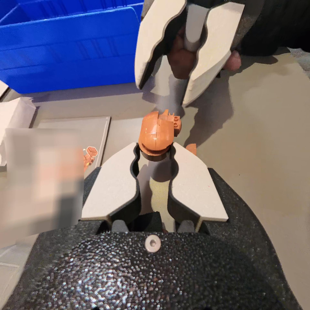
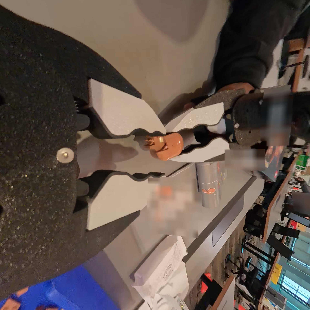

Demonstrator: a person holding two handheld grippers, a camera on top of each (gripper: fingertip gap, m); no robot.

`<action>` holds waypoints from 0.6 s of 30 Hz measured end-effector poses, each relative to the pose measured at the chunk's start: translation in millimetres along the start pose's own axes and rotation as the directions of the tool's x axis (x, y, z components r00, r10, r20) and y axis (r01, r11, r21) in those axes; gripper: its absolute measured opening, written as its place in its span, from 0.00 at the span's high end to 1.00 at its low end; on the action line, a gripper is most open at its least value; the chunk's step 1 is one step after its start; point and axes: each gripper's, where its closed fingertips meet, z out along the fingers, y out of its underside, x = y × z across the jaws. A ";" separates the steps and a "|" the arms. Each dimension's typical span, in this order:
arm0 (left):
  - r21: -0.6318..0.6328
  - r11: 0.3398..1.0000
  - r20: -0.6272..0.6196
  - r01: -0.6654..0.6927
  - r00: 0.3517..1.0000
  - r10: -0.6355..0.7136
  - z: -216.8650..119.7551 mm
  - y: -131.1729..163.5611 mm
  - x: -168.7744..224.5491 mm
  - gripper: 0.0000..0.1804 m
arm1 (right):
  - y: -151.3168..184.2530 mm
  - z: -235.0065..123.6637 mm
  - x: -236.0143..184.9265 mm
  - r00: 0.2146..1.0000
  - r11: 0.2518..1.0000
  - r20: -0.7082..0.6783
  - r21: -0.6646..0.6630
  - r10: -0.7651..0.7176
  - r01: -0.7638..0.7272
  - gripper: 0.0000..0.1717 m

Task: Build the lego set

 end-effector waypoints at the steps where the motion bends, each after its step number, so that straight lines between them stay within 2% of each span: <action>1: -0.002 1.000 0.022 -0.001 1.000 0.001 -2.1 1.1 0.5 0.81 | 0.3 0.0 0.6 1.000 0.999 0.007 0.021 0.028 -0.028 0.77; 10: 0.030 0.998 0.141 0.047 0.989 -0.051 -26.5 7.1 9.7 0.81 | -2.1 0.3 -6.2 0.994 0.993 0.079 0.083 0.077 -0.084 0.77; 15: 0.022 0.999 0.144 0.037 0.989 -0.040 -30.4 7.4 12.4 0.81 | -2.2 0.2 -9.3 0.994 0.994 0.091 0.081 0.060 -0.068 0.77; 18: 0.043 0.996 0.128 0.077 0.988 -0.082 -32.6 8.1 10.2 0.81 | -2.4 0.4 -10.7 0.995 0.995 0.092 0.083 0.041 -0.048 0.78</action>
